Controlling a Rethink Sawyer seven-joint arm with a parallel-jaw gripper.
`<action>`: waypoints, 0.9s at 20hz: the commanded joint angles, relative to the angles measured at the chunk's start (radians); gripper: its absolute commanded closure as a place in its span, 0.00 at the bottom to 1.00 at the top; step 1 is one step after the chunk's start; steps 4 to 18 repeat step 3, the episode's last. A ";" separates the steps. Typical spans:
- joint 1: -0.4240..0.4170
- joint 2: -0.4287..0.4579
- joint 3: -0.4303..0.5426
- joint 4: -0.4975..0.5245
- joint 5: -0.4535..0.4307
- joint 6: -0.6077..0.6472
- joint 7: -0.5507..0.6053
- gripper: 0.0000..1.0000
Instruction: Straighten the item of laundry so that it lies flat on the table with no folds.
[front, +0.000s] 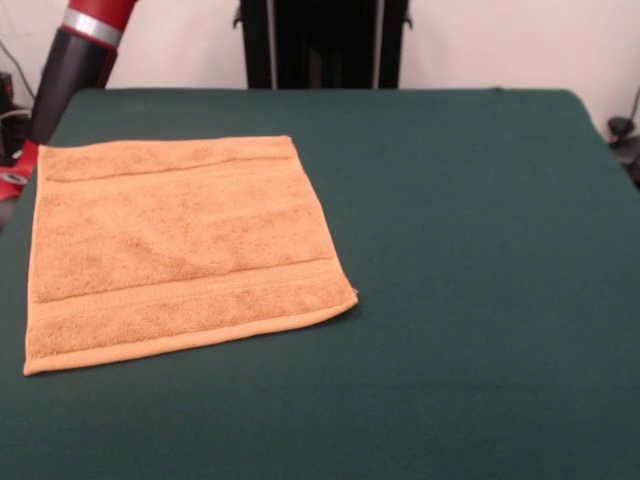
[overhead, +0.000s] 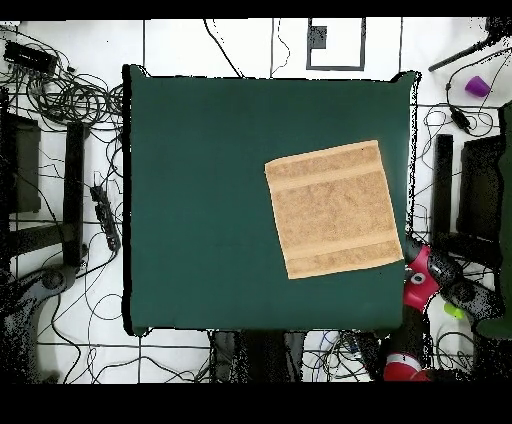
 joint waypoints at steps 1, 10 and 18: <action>0.041 0.073 0.010 0.163 0.030 -0.067 -0.136 0.00; 0.023 0.066 0.006 0.214 0.020 -0.102 -0.129 0.00; 0.023 0.066 0.006 0.214 0.020 -0.102 -0.129 0.00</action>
